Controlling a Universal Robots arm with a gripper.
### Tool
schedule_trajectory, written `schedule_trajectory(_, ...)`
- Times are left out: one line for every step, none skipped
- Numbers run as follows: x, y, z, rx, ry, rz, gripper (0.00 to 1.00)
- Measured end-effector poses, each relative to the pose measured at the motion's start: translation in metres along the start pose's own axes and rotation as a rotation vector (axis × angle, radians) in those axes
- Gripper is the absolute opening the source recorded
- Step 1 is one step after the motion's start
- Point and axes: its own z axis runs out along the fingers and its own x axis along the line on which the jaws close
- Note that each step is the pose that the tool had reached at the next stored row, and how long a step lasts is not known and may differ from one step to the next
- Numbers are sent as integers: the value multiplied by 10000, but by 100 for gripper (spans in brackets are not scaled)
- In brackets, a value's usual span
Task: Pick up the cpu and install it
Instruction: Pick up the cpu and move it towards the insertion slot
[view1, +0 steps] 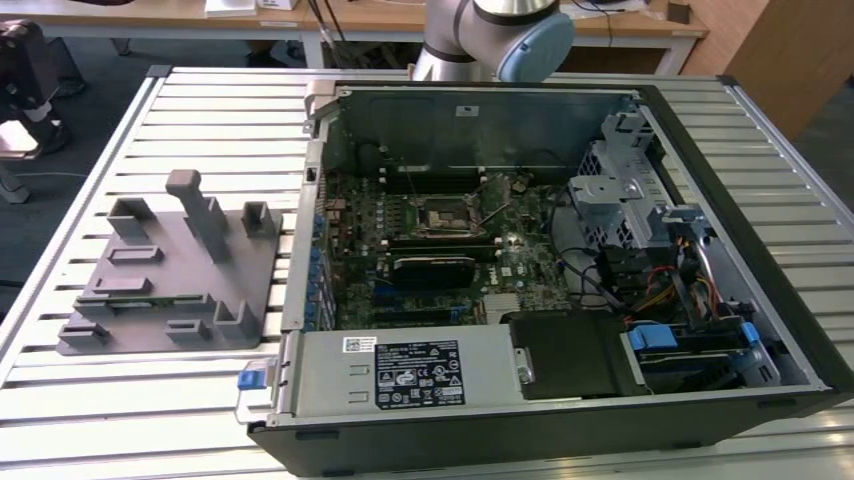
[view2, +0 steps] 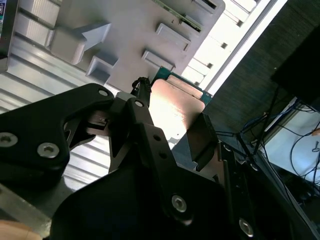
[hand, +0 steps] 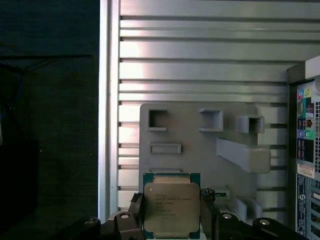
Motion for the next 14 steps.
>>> schedule_trajectory(0,1,-17,0,-1,0,54)
schedule_trajectory(0,2,-33,0,-1,-1,54)
schedule_trajectory(0,3,-50,0,-2,0,54)
schedule_trajectory(0,5,-66,0,-2,0,54)
schedule_trajectory(-1,6,-84,-1,-3,0,54)
schedule_trajectory(-1,9,-103,0,-2,0,54)
schedule_trajectory(-1,12,-122,1,-3,0,54)
schedule_trajectory(-1,15,-142,1,-3,0,54)
schedule_trajectory(-1,17,-161,0,-5,0,54)
schedule_trajectory(-2,19,-185,-1,-6,-1,54)
schedule_trajectory(-2,21,-210,-1,-6,-1,54)
schedule_trajectory(-2,24,-235,0,-6,0,54)
schedule_trajectory(-2,24,-257,0,-8,-1,54)
schedule_trajectory(-2,26,-278,0,-8,0,54)
